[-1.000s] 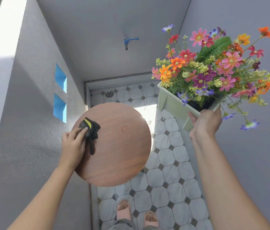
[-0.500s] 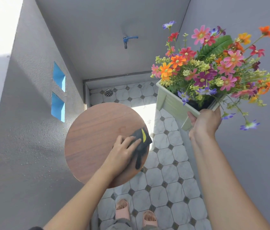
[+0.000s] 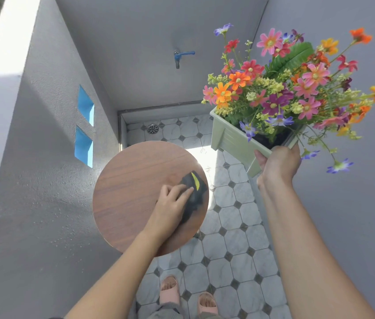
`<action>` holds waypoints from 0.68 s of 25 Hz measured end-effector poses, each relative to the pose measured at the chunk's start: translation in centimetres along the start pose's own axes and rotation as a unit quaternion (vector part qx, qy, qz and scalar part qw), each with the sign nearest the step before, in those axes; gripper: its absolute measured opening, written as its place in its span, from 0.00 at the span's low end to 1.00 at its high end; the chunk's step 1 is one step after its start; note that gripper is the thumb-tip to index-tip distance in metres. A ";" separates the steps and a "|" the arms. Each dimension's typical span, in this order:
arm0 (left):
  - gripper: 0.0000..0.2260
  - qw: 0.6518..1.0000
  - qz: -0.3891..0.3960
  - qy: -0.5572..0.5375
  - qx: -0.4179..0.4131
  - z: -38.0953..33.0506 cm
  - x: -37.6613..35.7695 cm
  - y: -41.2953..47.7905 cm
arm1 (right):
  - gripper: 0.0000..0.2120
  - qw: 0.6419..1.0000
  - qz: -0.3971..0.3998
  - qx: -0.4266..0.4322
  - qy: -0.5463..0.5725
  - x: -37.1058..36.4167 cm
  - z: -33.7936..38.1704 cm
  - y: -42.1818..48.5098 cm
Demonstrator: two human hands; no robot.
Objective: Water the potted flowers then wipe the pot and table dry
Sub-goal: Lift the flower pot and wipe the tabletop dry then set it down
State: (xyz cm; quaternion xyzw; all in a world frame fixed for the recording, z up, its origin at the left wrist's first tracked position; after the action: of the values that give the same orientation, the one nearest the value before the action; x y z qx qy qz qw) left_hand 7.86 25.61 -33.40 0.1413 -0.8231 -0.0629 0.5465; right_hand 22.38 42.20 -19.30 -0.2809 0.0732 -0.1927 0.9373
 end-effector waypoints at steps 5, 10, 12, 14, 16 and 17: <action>0.14 0.999 -0.007 0.043 -0.021 2.7 3.2 -7.2 | 0.29 1.000 -0.005 -0.009 -0.003 0.0 -0.1 0.4; 0.12 0.957 -0.121 0.063 0.257 13.6 6.2 0.3 | 0.29 1.000 -0.006 0.002 -0.018 0.5 0.0 0.2; 0.12 0.967 -0.103 0.043 0.228 14.3 5.0 5.1 | 0.29 1.000 -0.007 0.000 -0.021 0.7 -0.1 0.0; 0.12 0.988 -0.065 0.031 0.136 11.9 2.9 8.6 | 0.30 1.000 -0.005 -0.002 -0.024 0.8 -0.3 -0.1; 0.12 0.999 -0.034 0.016 0.023 8.1 0.9 9.9 | 0.30 1.000 -0.002 -0.002 -0.025 0.8 -0.4 -0.2; 0.12 0.999 -0.017 0.008 -0.028 6.1 0.0 9.7 | 0.30 1.000 0.000 0.001 -0.026 0.8 -0.4 -0.3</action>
State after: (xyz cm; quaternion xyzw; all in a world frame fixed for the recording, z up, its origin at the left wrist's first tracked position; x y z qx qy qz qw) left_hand 0.70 34.58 -33.30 0.1409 -0.8141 -0.0939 0.5555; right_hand 22.90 41.47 -19.53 -0.2852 0.0490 -0.1856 0.9390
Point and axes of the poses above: each hand's wrist, its own y-axis towards the middle knuckle, its own x-axis out of the back of the hand, z = x × y, the point moved 2 cm from there along y, towards the middle knuckle, and after that the axes turned 3 degrees about -y, right-handed, at the moved point
